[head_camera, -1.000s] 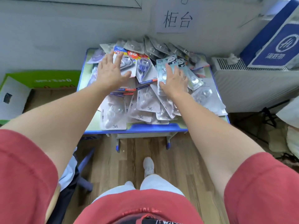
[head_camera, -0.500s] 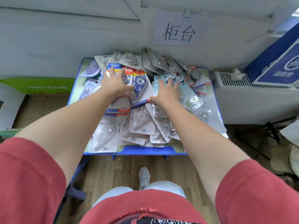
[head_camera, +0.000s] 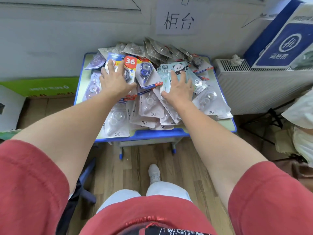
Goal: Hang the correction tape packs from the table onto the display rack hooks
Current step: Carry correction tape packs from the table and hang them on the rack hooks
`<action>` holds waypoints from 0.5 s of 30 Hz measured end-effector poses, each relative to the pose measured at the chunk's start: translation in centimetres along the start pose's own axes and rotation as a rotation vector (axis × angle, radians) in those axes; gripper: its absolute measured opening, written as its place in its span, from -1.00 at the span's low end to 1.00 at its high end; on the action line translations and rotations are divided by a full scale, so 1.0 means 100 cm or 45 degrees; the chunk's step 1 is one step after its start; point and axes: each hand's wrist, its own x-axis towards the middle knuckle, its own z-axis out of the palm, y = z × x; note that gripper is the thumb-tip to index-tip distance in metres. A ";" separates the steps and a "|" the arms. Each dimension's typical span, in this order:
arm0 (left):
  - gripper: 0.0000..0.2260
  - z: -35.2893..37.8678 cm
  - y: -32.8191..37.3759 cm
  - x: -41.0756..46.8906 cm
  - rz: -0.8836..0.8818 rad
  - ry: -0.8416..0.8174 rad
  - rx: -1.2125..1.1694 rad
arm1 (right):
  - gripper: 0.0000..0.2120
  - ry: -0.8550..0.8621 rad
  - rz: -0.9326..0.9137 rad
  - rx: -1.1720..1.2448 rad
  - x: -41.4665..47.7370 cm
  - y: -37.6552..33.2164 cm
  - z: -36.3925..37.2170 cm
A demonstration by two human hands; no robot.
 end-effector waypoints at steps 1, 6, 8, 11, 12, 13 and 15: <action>-0.24 0.000 0.000 -0.011 0.023 0.000 -0.011 | -0.23 0.002 0.014 -0.003 -0.012 0.002 0.002; -0.23 0.011 -0.001 -0.067 0.084 -0.027 0.040 | -0.24 -0.006 0.068 0.047 -0.068 0.016 0.020; -0.22 0.019 -0.001 -0.089 0.084 -0.042 0.059 | -0.24 -0.016 0.065 0.032 -0.090 0.025 0.028; -0.21 0.033 -0.001 -0.123 0.090 -0.059 0.079 | -0.25 -0.034 0.065 0.009 -0.121 0.042 0.039; -0.21 0.039 -0.001 -0.134 0.091 -0.064 0.080 | -0.25 -0.039 0.072 0.015 -0.131 0.049 0.043; -0.20 0.044 -0.001 -0.145 0.087 -0.068 0.077 | -0.25 -0.042 0.074 0.019 -0.141 0.056 0.047; -0.21 0.055 0.000 -0.170 0.068 -0.073 0.079 | -0.25 -0.056 0.064 0.024 -0.165 0.069 0.057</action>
